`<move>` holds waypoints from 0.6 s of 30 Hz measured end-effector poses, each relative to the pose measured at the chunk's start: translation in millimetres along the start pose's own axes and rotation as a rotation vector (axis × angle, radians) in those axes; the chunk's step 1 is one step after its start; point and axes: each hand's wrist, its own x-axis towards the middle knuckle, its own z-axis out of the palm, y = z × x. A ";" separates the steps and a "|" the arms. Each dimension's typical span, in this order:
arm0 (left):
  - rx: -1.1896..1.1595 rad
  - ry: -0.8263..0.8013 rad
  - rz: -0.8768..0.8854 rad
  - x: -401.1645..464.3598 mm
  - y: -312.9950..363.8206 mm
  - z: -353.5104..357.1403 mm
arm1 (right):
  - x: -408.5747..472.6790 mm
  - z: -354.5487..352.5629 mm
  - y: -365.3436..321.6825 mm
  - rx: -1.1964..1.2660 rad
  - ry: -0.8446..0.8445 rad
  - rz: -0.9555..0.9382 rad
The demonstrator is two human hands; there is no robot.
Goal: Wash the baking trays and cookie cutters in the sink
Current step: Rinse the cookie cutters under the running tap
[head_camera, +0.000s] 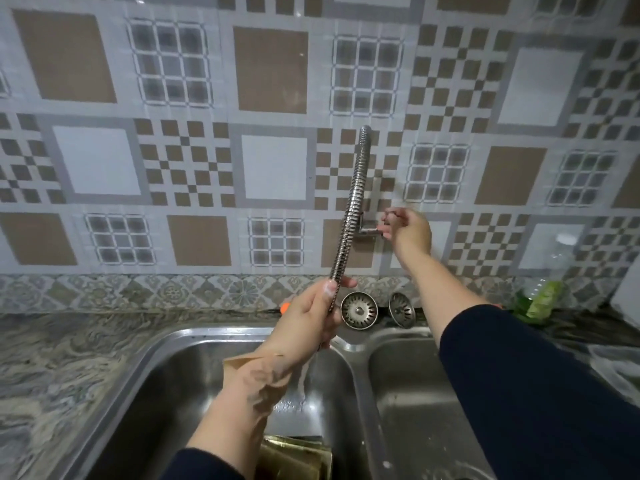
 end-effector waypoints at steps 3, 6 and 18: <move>0.018 0.011 -0.002 0.3 -0.8 -0.4 | -16.4 -16.8 19.1 -0.098 -0.094 -0.074; 0.026 0.024 -0.010 -0.4 0.4 1.7 | -25.7 -29.5 24.9 -0.238 -0.193 -0.069; 0.343 0.279 0.082 -83.7 -52.0 2.9 | -226.3 -30.2 75.7 -0.886 -0.659 -0.053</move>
